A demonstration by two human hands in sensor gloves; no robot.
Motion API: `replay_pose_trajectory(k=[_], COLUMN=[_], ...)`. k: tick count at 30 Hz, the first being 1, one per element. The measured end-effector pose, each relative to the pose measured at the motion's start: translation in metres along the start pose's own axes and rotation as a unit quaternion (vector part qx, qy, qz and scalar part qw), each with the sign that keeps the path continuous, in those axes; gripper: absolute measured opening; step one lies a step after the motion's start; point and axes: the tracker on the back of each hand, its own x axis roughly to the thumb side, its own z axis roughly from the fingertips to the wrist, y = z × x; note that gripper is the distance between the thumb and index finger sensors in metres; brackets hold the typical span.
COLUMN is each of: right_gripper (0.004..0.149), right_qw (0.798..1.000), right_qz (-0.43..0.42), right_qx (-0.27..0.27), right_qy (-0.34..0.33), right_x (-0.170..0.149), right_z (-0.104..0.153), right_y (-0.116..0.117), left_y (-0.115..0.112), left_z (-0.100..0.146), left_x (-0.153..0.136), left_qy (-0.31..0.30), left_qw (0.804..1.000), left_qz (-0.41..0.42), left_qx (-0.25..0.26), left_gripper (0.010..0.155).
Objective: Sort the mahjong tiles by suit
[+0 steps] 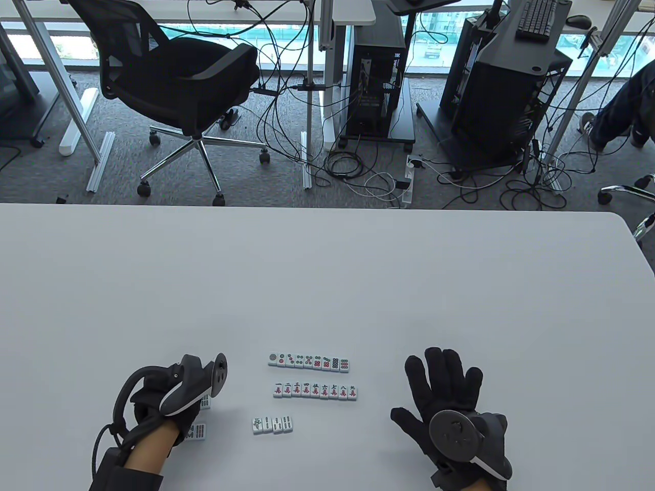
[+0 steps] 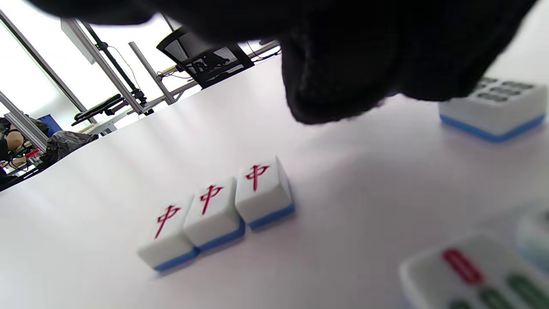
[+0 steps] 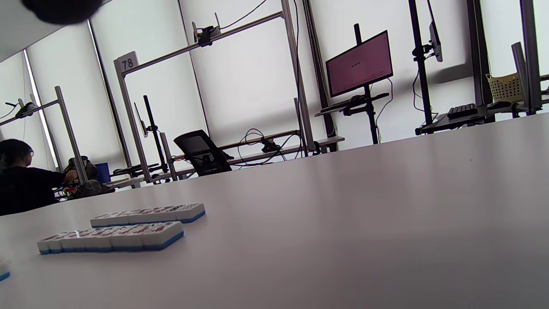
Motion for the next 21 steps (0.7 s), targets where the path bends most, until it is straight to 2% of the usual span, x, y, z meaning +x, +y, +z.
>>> replay_pose_trajectory(k=[2,6,11,15,21], right_gripper=[0.083,0.083,0.083,0.083,0.083], right_qw=[1.000,1.000,1.000,1.000,1.000], right_qz=[0.000,0.002,0.000,-0.003,-0.007], right_qx=[0.000,0.002,0.001,0.000,-0.001], right_qy=[0.001,0.002,0.001,0.001,-0.003], right_x=[0.000,-0.001,-0.001,-0.001,0.000], right_z=[0.000,0.000,0.000,0.000,0.000], right_y=[0.000,0.000,0.000,0.000,0.000], left_y=[0.014,0.042,0.066,0.068,0.051], left_z=[0.004,0.020,0.039,0.045,0.044], left_x=[0.008,0.045,0.093,0.125,0.154], left_qy=[-0.014,-0.087,-0.166,-0.206,-0.228], left_qw=[0.999,0.990,0.980,0.974,0.973], left_qz=[0.036,0.102,0.086,0.070,0.025], left_qx=[0.022,0.050,0.074,0.063,0.030], left_gripper=[0.062,0.062,0.062,0.062,0.062])
